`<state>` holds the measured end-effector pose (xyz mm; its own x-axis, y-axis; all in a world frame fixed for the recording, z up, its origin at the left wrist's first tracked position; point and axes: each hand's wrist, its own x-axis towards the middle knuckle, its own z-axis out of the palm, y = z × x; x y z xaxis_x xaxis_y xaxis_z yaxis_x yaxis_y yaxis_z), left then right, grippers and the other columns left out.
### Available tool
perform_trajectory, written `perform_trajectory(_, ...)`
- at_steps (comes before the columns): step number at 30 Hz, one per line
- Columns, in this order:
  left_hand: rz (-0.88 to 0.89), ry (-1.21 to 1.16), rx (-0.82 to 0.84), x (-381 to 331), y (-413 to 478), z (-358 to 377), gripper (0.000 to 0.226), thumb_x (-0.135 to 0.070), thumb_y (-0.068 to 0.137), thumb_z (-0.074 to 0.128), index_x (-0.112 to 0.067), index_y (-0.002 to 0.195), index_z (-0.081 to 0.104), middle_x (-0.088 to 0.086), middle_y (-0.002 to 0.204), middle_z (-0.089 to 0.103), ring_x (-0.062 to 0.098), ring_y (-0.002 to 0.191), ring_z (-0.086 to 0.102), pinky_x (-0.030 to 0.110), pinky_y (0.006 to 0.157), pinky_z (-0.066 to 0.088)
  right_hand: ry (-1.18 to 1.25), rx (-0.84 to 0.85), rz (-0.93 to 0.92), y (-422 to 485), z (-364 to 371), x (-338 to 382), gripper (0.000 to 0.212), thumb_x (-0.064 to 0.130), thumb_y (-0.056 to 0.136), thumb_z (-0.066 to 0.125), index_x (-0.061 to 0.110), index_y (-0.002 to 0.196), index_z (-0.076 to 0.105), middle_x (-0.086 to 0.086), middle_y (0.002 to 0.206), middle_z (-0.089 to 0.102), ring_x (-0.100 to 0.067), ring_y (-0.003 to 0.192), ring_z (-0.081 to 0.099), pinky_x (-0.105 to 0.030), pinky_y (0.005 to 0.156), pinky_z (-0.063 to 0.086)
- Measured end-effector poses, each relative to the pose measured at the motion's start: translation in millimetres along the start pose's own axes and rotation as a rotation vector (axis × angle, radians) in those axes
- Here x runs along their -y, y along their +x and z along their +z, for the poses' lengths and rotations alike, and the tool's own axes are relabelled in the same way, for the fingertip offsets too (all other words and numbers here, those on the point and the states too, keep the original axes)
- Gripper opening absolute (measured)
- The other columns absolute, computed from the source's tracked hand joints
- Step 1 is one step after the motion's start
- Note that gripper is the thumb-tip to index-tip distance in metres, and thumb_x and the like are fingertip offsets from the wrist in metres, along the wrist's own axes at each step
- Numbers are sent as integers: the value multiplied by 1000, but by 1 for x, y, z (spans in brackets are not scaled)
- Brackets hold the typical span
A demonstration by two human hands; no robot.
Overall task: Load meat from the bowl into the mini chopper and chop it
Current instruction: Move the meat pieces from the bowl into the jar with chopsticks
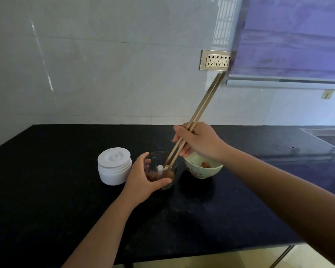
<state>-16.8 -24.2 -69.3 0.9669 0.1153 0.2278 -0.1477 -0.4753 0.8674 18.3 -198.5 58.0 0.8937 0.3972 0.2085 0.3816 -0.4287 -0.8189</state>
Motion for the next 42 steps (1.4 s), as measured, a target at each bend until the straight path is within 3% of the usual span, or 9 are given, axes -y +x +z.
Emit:
perform_trajectory(8, 2, 5, 3, 0, 0, 0, 103, -40, 60, 83, -24, 143, 23, 0, 141, 39, 11, 122, 41, 26, 97, 36, -33, -23, -30, 0, -5, 5, 37, 32, 96, 47, 8, 79, 68, -4, 60, 67, -15, 55, 69, -22, 58, 58)
perform_trajectory(16, 16, -10, -10, 0, -1, 0, 101, -36, 60, 83, -24, 141, 25, 1, 139, 41, 10, 118, 42, 26, 97, 38, 149, -211, 11, 1, -42, 9, 36, 31, 95, 49, 7, 75, 66, -6, 57, 68, -20, 56, 70, -26, 54, 58)
perform_trajectory(23, 21, 15, -23, -1, -1, 0, 100, -37, 61, 83, -24, 141, 25, 0, 139, 41, 8, 116, 41, 25, 95, 37, -104, -238, 51, -4, -55, -9, 39, 35, 95, 48, 6, 76, 66, -11, 64, 71, -17, 55, 71, -22, 57, 59)
perform_trajectory(31, 22, 9, -17, -2, -2, 0, 100, -36, 61, 83, -24, 141, 25, 1, 140, 41, 8, 117, 40, 26, 96, 37, -330, -227, 102, -6, -50, -33, 37, 42, 94, 46, 16, 74, 64, -5, 63, 71, -10, 56, 70, -28, 80, 56)
perform_trajectory(38, 16, 5, -15, -1, -1, 0, 101, -36, 61, 83, -24, 141, 25, 1, 140, 41, 9, 118, 41, 28, 97, 38, -353, -228, 146, -2, -51, -45, 43, 40, 96, 43, 10, 75, 67, -10, 64, 72, -14, 60, 70, -28, 80, 53)
perform_trajectory(42, 12, 10, -11, -1, -1, -1, 102, -37, 61, 83, -24, 142, 24, 2, 141, 40, 11, 120, 42, 30, 100, 39, -391, -195, 134, -2, -49, -53, 44, 41, 96, 41, 14, 71, 66, -7, 60, 70, -14, 58, 70, -21, 70, 50)
